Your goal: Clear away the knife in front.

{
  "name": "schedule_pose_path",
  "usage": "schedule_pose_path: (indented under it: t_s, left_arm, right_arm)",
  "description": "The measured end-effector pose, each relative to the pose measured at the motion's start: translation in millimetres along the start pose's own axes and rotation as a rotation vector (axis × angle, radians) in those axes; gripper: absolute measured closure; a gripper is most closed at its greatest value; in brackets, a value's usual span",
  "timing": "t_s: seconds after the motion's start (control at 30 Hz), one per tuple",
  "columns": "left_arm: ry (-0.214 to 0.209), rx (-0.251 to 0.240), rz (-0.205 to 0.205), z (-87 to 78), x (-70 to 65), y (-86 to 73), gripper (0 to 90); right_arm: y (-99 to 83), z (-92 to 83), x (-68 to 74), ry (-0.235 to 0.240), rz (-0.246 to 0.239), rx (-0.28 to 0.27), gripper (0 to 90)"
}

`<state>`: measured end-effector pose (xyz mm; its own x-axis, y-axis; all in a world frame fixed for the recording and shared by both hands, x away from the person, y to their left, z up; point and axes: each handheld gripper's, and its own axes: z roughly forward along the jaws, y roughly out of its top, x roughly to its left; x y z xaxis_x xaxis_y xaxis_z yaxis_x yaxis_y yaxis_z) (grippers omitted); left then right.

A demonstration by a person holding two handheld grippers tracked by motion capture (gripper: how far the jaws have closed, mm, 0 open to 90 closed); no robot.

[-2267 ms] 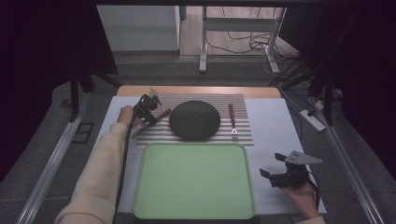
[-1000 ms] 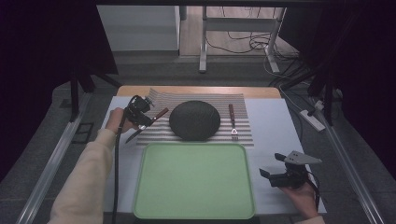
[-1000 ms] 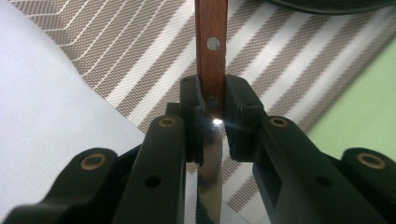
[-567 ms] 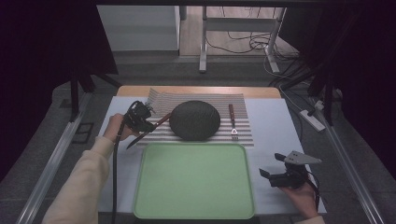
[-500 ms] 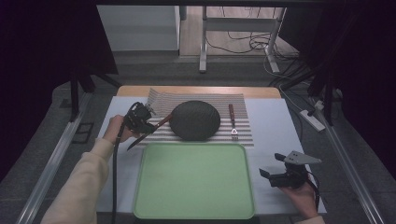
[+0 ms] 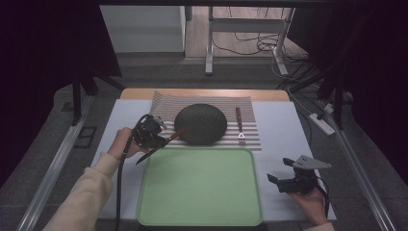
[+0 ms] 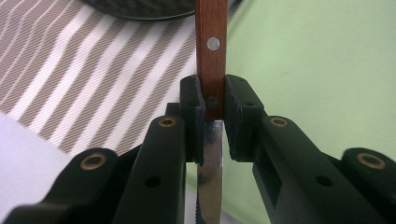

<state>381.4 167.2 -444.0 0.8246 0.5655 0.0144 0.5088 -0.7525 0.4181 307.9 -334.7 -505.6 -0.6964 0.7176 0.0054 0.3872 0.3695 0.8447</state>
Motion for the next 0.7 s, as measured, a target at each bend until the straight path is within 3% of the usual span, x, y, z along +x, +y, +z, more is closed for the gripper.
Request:
schedule_pose_path:
  t_s: [0.33, 0.7]
  left_arm:
    - [-0.055, -0.012, 0.037, 8.5, -34.7, -3.5, 77.9]
    - [-0.124, 0.001, 0.058, 33.8, -57.0, -11.0, 77.9]
  right_arm:
    - [0.3, 0.3, -0.3, 0.003, 0.003, -0.006, 7.6]
    - [0.2, 0.2, -0.1, 0.002, 0.001, 0.0, 7.6]
